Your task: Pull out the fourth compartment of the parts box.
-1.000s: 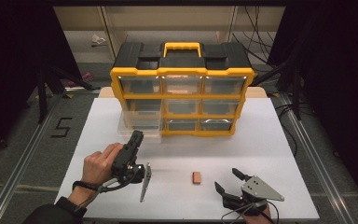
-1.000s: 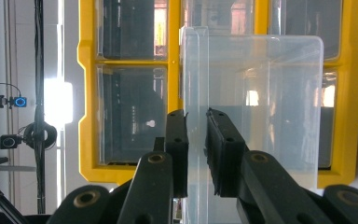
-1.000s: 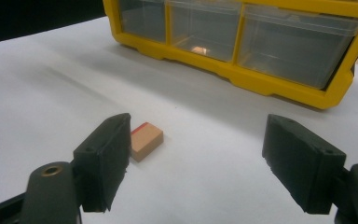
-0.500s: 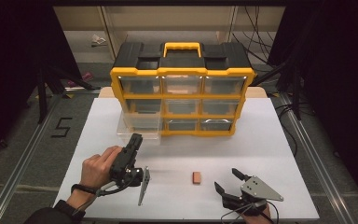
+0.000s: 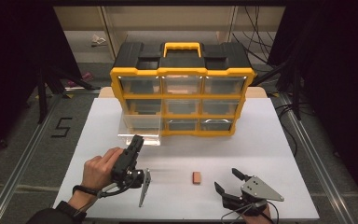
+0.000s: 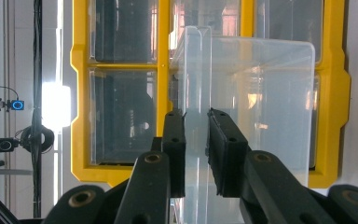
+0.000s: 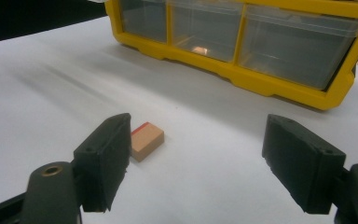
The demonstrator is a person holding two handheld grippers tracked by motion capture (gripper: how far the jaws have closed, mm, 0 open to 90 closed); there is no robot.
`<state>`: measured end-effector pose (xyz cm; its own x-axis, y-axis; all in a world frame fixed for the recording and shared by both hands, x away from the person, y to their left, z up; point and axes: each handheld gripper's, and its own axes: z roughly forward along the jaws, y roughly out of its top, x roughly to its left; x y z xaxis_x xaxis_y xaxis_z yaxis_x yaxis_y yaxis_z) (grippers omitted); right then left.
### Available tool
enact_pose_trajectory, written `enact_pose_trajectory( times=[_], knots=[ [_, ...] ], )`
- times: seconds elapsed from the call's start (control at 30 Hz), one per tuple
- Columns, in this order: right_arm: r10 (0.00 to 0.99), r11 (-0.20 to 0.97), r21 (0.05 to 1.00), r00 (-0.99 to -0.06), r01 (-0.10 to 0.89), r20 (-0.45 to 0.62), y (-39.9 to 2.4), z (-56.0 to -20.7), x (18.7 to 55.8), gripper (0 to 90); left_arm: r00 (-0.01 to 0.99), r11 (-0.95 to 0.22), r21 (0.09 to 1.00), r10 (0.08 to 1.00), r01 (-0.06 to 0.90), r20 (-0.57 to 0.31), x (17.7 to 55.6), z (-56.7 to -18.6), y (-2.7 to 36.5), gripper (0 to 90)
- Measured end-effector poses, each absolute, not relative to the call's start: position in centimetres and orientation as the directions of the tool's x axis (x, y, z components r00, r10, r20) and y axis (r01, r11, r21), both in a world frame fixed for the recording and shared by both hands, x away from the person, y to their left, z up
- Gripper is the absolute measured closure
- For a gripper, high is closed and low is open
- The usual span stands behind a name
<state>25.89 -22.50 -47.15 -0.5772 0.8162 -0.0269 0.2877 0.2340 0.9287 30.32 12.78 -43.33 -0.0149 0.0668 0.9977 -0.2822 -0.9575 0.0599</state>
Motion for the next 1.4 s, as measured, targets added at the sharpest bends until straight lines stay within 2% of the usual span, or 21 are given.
enact_pose_trajectory(
  times=[1.4],
  knots=[
    [0.817, 0.229, 0.93, -0.577, 0.287, -0.023, -22.5, -47.14, 25.9, 24.8, -0.024, -0.954, 0.063, 0.073, -0.294, 0.997, 31.09, -43.1, 12.62, 77.3]
  ],
)
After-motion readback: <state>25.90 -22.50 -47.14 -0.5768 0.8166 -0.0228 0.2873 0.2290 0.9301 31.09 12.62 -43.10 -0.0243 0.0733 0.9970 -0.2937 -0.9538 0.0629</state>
